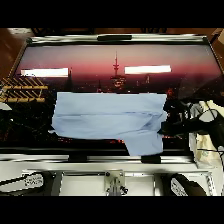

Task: Fold the shirts.

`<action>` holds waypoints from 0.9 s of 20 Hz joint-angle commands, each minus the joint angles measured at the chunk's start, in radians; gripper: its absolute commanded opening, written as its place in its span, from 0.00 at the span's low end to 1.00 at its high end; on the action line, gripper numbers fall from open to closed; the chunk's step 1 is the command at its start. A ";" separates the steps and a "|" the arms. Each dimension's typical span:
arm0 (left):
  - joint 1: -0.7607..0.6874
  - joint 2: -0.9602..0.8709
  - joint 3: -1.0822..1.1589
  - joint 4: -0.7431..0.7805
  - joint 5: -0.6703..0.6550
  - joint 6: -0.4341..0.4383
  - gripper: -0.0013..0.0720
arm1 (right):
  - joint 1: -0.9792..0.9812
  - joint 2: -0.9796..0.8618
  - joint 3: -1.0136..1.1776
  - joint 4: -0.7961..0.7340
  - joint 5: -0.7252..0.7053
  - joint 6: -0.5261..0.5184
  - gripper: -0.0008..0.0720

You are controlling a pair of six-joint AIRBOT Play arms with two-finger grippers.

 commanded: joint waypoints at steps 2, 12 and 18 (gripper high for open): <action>-0.027 -0.009 0.186 -0.028 -0.011 -0.016 0.06 | -0.001 -0.024 0.219 -0.018 -0.087 0.029 0.11; -0.144 -0.264 0.455 -0.150 0.174 -0.190 0.06 | 0.107 -0.490 0.573 -0.115 -0.284 0.150 0.11; -0.151 -0.374 0.475 -0.175 0.161 -0.233 0.16 | 0.108 -0.570 0.584 -0.135 -0.299 0.164 0.18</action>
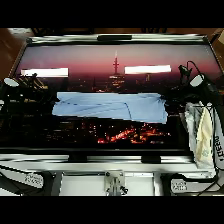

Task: Fold the shirts.

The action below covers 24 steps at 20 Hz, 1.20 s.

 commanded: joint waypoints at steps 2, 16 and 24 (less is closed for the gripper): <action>-0.014 -0.058 0.013 -0.047 -0.025 -0.027 0.72 | 0.008 -0.040 0.014 0.013 -0.008 -0.038 0.80; 0.014 0.062 0.190 -0.047 -0.275 -0.033 0.84 | -0.112 -0.106 0.014 0.121 0.231 -0.234 0.96; -0.013 0.130 0.192 -0.047 -0.275 -0.033 0.84 | -0.010 -0.203 0.014 0.118 0.148 -0.213 0.96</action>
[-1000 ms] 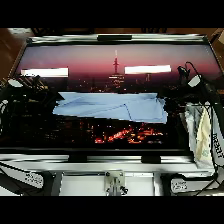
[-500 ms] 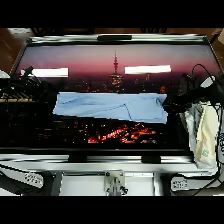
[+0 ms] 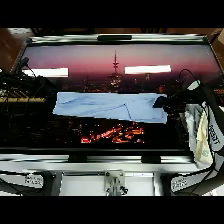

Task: Fold the shirts.

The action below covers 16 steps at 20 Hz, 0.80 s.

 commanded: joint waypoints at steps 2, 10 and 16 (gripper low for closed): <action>-0.024 0.024 0.002 -0.009 -0.001 0.000 0.84 | 0.071 -0.039 -0.002 -0.003 -0.023 0.037 0.94; -0.224 0.019 0.002 -0.019 0.047 0.001 0.12 | 0.115 0.117 0.000 0.036 0.037 0.079 0.11; -0.441 -0.043 0.013 -0.019 0.244 -0.036 0.06 | 0.115 0.416 0.000 0.057 0.076 0.196 0.11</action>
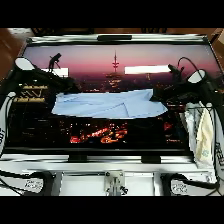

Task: Fold the shirts.

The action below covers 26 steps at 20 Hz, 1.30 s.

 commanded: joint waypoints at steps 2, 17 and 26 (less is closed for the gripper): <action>-0.124 -0.060 0.048 0.000 0.088 -0.112 0.06 | 0.002 0.206 0.001 0.005 0.044 0.068 0.11; -0.583 -0.270 0.098 -0.019 0.317 -0.258 0.06 | 0.001 0.472 0.001 -0.018 0.285 0.198 0.11; -0.539 -0.265 0.100 -0.085 0.307 -0.167 0.06 | 0.002 0.499 0.001 -0.014 0.178 0.268 0.11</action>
